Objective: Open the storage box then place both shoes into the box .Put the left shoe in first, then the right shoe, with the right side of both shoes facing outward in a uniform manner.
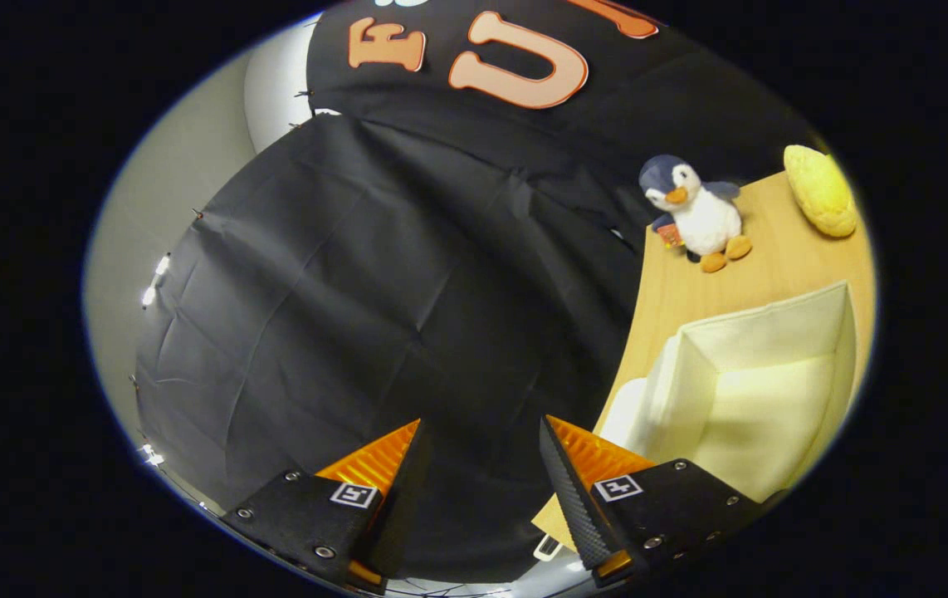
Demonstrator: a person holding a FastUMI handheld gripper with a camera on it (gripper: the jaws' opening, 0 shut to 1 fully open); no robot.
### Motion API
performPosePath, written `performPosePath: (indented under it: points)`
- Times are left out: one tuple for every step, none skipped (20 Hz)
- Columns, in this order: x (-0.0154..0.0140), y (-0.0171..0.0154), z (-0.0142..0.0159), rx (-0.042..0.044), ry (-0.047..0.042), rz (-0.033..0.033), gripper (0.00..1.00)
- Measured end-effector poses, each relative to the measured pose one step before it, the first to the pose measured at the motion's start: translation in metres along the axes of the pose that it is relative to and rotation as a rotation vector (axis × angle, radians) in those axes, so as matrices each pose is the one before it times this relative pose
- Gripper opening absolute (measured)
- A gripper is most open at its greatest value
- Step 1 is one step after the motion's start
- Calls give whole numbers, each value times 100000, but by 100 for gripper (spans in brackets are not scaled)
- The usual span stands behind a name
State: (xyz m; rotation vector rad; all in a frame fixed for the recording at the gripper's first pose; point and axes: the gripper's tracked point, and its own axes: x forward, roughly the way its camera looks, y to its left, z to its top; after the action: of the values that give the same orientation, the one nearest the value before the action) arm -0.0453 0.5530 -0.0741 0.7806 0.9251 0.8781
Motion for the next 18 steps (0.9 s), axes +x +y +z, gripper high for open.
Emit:
performPosePath:
  points:
    - [-1175,-1044,565,-2103,-1724,-2617,85]
    - [-1337,-1122,557,-2161,-1473,-2425,88]
    - [-1120,-1074,485,-2273,-1438,-2637,92]
    - [-1316,-1165,352,-2342,-1223,-2904,94]
    - [-1102,-1359,280,-2289,-963,-3607,96]
    - [-1021,-1572,89,-2400,-463,-4112,96]
    - [-857,-1530,95,-2610,316,-4444,96]
    - [-1000,-1880,-196,-2634,825,-4929,97]
    - [-989,-1812,-128,-2209,234,-4257,97]
    - [-953,-1818,-277,-1343,-12,-4012,97]
    - [-765,-1976,-302,-157,400,-4304,97]
    - [-802,-1725,-463,305,104,-3411,97]
    - [-491,-1670,-296,687,55,-3430,97]
    - [-241,-1767,-356,592,603,-3485,97]
    - [-242,-1589,-292,471,530,-3624,97]
    - [-123,-1928,-593,276,644,-3771,97]
    - [-8,-1837,-523,986,1054,-3973,97]
    - [-591,-2076,-869,1438,1317,-3817,97]
